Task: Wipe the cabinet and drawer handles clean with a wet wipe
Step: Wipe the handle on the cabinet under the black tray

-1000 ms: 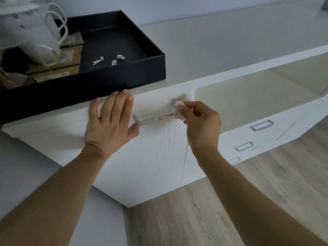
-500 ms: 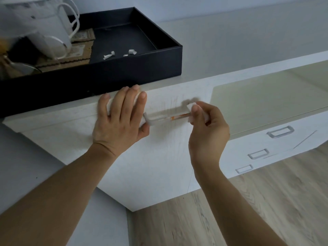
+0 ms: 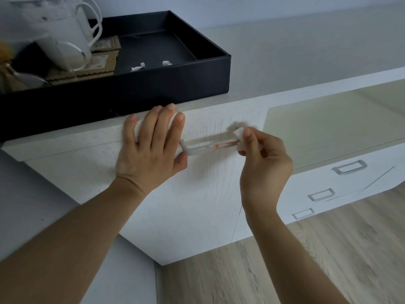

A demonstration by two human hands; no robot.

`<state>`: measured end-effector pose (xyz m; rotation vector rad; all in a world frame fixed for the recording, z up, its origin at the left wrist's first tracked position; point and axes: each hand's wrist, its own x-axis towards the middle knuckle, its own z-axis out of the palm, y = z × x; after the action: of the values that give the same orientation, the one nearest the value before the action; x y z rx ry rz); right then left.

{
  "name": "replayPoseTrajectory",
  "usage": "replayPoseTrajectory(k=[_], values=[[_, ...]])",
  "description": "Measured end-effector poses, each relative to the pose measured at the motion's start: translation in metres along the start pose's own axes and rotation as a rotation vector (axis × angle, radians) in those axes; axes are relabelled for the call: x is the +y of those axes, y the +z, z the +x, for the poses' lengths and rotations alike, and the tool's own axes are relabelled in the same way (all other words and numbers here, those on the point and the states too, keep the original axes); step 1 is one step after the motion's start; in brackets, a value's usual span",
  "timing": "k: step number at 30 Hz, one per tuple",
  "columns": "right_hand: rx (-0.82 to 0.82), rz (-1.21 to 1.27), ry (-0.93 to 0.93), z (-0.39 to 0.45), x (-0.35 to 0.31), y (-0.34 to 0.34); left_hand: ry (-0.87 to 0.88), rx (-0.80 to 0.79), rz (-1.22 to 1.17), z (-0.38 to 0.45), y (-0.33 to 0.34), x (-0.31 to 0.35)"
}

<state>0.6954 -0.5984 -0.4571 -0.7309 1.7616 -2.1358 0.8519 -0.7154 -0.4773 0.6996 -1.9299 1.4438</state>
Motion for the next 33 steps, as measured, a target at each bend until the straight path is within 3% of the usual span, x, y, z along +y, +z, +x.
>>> replayPoseTrajectory(k=[3,11,15,22,27,33], values=[[-0.063,-0.133,-0.134,-0.004,0.003,-0.002,0.0,-0.006,-0.002,-0.001,0.0,0.0],[-0.043,-0.103,-0.119,0.001,0.007,-0.007,-0.012,0.003,-0.023,0.0,0.0,0.001],[-0.088,-0.015,0.053,0.013,0.003,-0.005,-0.007,-0.007,-0.02,-0.001,0.0,0.002],[-0.082,0.086,0.12,0.014,-0.001,-0.012,-0.012,-0.013,-0.016,-0.001,0.0,0.001],[-0.171,0.092,0.099,0.016,-0.001,-0.007,-0.015,-0.017,-0.011,-0.001,0.0,0.001],[-0.122,0.074,0.125,0.012,-0.001,-0.007,-0.016,-0.026,-0.022,-0.002,0.0,0.003]])
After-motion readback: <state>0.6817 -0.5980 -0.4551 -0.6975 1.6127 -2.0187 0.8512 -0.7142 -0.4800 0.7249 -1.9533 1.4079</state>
